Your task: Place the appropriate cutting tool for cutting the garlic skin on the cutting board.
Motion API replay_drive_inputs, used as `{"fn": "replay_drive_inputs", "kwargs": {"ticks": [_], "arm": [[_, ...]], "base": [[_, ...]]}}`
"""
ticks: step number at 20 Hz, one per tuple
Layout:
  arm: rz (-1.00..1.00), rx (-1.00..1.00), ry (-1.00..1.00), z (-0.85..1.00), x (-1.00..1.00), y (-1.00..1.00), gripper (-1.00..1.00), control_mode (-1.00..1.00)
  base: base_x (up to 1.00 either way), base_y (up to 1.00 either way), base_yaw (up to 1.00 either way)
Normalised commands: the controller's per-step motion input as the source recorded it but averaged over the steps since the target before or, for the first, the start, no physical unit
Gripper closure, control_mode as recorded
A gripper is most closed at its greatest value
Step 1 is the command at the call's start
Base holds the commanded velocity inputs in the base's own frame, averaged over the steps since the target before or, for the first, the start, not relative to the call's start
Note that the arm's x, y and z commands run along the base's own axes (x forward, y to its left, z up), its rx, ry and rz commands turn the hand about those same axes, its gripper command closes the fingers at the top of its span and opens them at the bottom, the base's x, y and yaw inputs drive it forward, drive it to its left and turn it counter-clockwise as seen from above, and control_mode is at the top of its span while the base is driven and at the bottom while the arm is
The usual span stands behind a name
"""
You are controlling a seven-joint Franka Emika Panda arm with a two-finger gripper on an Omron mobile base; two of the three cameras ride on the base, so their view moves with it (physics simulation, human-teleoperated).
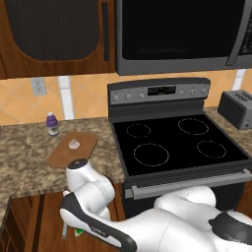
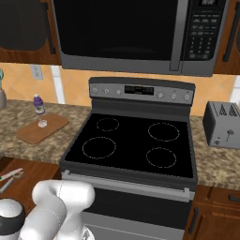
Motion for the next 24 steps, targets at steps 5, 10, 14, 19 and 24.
{"fn": "replay_drive_inputs", "kwargs": {"ticks": [5,10,14,19,24], "arm": [[-0.03,-0.26,-0.05,1.00,0.04,0.00,1.00,-1.00],[-0.08,-0.18,0.01,1.00,0.32,0.02,1.00,-1.00],[-0.10,-0.11,0.14,0.95,0.93,0.12,1.00,-1.00],[-0.09,-0.06,0.13,0.09,1.00,0.48,1.00,-1.00],[-0.03,-0.03,0.02,-0.12,1.00,0.41,1.00,-1.00]], "base": [[0.00,0.00,0.00],[0.00,0.00,0.00],[0.00,0.00,0.00],[0.00,0.00,0.00],[0.00,0.00,0.00]]}}
